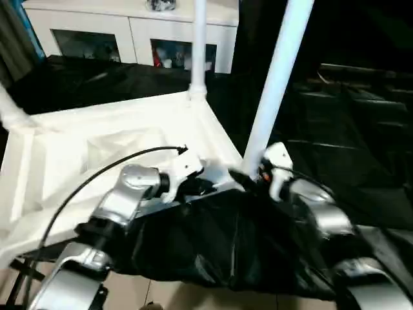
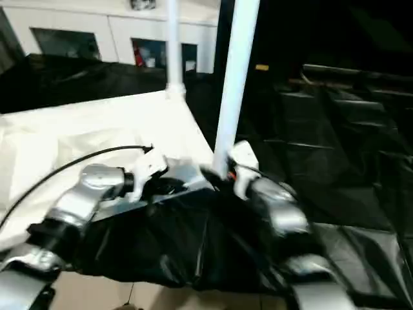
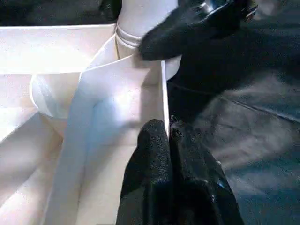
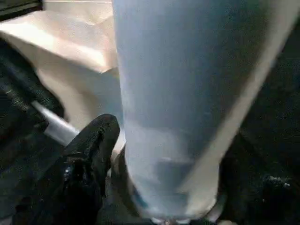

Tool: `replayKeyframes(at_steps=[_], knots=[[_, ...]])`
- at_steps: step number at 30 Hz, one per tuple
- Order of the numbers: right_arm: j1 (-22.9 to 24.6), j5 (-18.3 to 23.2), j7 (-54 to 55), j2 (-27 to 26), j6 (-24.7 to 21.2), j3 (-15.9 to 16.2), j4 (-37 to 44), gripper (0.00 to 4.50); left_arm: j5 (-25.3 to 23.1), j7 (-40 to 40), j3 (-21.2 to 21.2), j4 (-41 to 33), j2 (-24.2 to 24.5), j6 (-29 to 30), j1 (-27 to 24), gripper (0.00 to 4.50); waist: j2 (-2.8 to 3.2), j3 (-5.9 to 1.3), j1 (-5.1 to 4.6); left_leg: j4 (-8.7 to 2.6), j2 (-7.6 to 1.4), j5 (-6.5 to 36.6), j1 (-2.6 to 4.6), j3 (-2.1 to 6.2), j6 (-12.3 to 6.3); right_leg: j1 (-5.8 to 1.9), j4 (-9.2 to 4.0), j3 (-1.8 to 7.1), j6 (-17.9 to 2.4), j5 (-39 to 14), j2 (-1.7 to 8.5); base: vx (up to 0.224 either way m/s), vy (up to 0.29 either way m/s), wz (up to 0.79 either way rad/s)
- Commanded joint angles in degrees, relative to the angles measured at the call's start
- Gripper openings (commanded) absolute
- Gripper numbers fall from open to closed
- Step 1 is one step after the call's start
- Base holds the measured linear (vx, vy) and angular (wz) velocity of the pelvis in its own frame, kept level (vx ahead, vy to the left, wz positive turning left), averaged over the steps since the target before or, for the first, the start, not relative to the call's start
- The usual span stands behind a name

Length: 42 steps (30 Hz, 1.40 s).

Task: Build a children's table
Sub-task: Rotate leg to tighten

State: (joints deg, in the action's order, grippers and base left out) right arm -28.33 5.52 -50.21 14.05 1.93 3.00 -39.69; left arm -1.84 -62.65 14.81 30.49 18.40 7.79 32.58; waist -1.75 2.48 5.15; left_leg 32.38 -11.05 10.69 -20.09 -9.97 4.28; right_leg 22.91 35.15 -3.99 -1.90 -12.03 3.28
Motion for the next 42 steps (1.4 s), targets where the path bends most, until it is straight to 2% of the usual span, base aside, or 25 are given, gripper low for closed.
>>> replayKeyframes(at_steps=[1, 4, 10, 15, 21, 25, 26, 27, 28, 30, 31, 34, 36, 39, 42], knots=[[1.36, 1.95, -5.46, 1.27, -0.77, 2.37, 3.08, 3.40, 1.00, -1.34, 0.35, -1.42, 0.72, -1.17, -0.23, 0.00, -0.02, -3.08, 0.30, -2.87, -2.56, 5.95, -0.03, 0.37, -5.77, -3.75, -3.45, 3.12, -13.68, 1.18, 5.05, 0.000, 0.000, 0.00], [2.04, 2.97, -7.87, 2.14, -1.09, 2.66, 4.70, 3.15, 1.23, -2.26, 0.30, -1.63, 1.64, -1.50, -0.46, 0.00, -0.07, -3.07, 0.46, -2.86, -2.56, 6.58, 0.00, 0.30, -5.05, -3.65, -3.57, 3.16, -13.03, -1.01, 4.95, 0.000, 0.000, 0.00], [2.53, 3.35, -9.86, 2.48, -2.17, 2.78, 6.34, 2.81, 1.27, -3.47, 0.25, -1.81, 2.62, -1.77, -0.66, 0.00, -0.04, -3.26, 0.46, -2.71, -2.45, 5.24, -0.11, 0.37, -4.79, -3.72, -3.29, 3.12, -13.26, 0.45, 4.97, 0.000, 0.000, 0.00], [3.36, 3.63, -11.04, 2.75, -3.00, 3.57, 7.82, 2.71, 1.42, -3.75, 0.37, -1.81, 2.80, -1.80, -0.67, 0.00, -0.13, -3.32, 0.63, -2.61, -2.39, 4.29, -0.13, 0.38, -5.20, -3.78, -3.12, 3.10, -13.21, 1.87, 4.94, 0.000, 0.000, 0.00], [3.74, 3.55, -10.37, 2.44, -3.64, 3.67, 7.86, 2.67, 1.19, -3.45, 0.59, -1.80, 2.83, -1.72, -0.89, 0.00, -0.18, -3.28, 0.83, -2.63, -2.38, 4.92, -0.08, 0.36, -4.77, -3.73, -3.26, 3.10, -12.92, -0.02, 4.97, 0.000, 0.000, 0.00], [2.99, 1.65, -1.18, -0.44, -3.77, 1.84, 4.44, 2.67, -0.03, 0.30, 0.68, -0.87, 1.09, -0.76, -0.43, 0.00, -0.09, -3.20, 0.74, -2.73, -2.36, 5.57, -0.02, 0.42, -4.07, -3.61, -3.41, 3.14, -12.64, -1.49, 5.10, 0.000, 0.000, 0.00], [2.18, 0.29, 5.08, -2.15, -3.24, 0.78, 1.92, 2.67, -0.61, 3.10, 0.54, -0.07, -0.59, -0.03, 0.17, 0.00, -0.39, -3.11, 0.60, -2.83, -2.44, 5.72, -0.03, 0.39, -3.75, -3.56, -3.55, 3.20, -12.53, -2.27, 5.17, 0.000, 0.000, 0.00], [1.25, -0.35, 10.98, -4.04, -3.28, -0.49, -0.59, 2.67, -1.11, 5.48, 0.68, 0.55, -2.50, 0.88, 0.75, 0.00, -0.10, -2.93, 0.46, -3.03, -2.40, 6.89, 0.16, 0.48, -2.43, -3.26, -3.90, 3.13, -12.10, -5.68, 5.22, 0.000, 0.000, 0.00], [0.80, -0.42, 13.42, -4.88, -3.31, -1.08, -1.62, 2.66, -1.31, 6.40, 0.83, 0.75, -3.38, 1.19, 0.94, 0.00, -0.25, -2.94, 0.33, -3.09, -2.27, 7.65, 0.13, 0.59, -1.55, -3.56, -4.14, 3.14, -11.24, -8.94, 5.32, 0.000, 0.000, 0.00], [0.04, -0.36, 17.44, -6.20, -3.55, -2.06, -3.22, 2.66, -1.73, 8.28, 1.03, 1.13, -4.89, 1.88, 1.29, 0.00, -0.10, -2.86, 0.21, -3.18, -2.36, 8.62, 0.25, 0.61, -1.17, -3.32, -4.49, 3.22, -10.30, -11.28, 5.27, 0.000, 0.000, 0.00], [-1.09, -0.02, 22.33, -7.78, -4.07, -3.38, -5.35, 2.66, -2.09, 10.18, 1.27, 1.65, -6.63, 2.67, 1.74, 0.00, 0.16, -3.02, 0.11, -3.21, -2.52, 8.45, 0.39, 0.63, -0.97, -3.21, -4.31, 3.32, -10.55, -10.10, 5.29, 0.000, 0.000, 0.00], [-4.68, 1.95, 32.96, -12.63, -4.39, -6.57, -11.37, 2.66, -3.32, 15.82, 2.24, 3.67, -12.16, 4.80, 3.44, 0.00, 0.08, -3.17, -0.05, -3.11, -2.32, 7.21, 0.34, 0.58, -0.41, -3.29, -4.07, 3.37, -11.33, -7.07, 5.25, 0.000, 0.000, 0.00], [-6.14, 0.16, 36.63, -14.89, -3.43, -5.19, -13.03, 2.66, -4.55, 18.18, 3.32, 4.74, -14.30, 5.34, 4.35, 0.00, 0.31, -3.20, 0.01, -3.05, -2.32, 6.91, 0.23, 0.57, -0.75, -3.30, -3.94, 3.33, -11.46, -4.92, 5.16, 0.000, 0.000, 0.00], [-7.31, -2.36, 37.54, -16.53, -1.63, -2.62, -13.60, 2.66, -5.39, 19.87, 3.84, 5.87, -15.40, 5.32, 5.30, 0.00, 0.21, -3.23, 0.19, -2.98, -2.11, 7.40, 0.24, 0.51, -1.18, -3.35, -4.03, 3.29, -11.05, -5.00, 5.20, 0.000, 0.000, 0.00], [-8.04, -3.87, 38.47, -17.20, 0.32, -2.53, -14.61, 2.66, -5.89, 20.13, 3.89, 6.03, -15.22, 5.04, 5.43, 0.00, 0.17, -3.16, 0.23, -3.08, -2.23, 7.94, 0.10, 0.58, -1.50, -3.40, -4.06, 3.29, -10.76, -5.39, 5.29, 0.000, 0.000, 0.00]])
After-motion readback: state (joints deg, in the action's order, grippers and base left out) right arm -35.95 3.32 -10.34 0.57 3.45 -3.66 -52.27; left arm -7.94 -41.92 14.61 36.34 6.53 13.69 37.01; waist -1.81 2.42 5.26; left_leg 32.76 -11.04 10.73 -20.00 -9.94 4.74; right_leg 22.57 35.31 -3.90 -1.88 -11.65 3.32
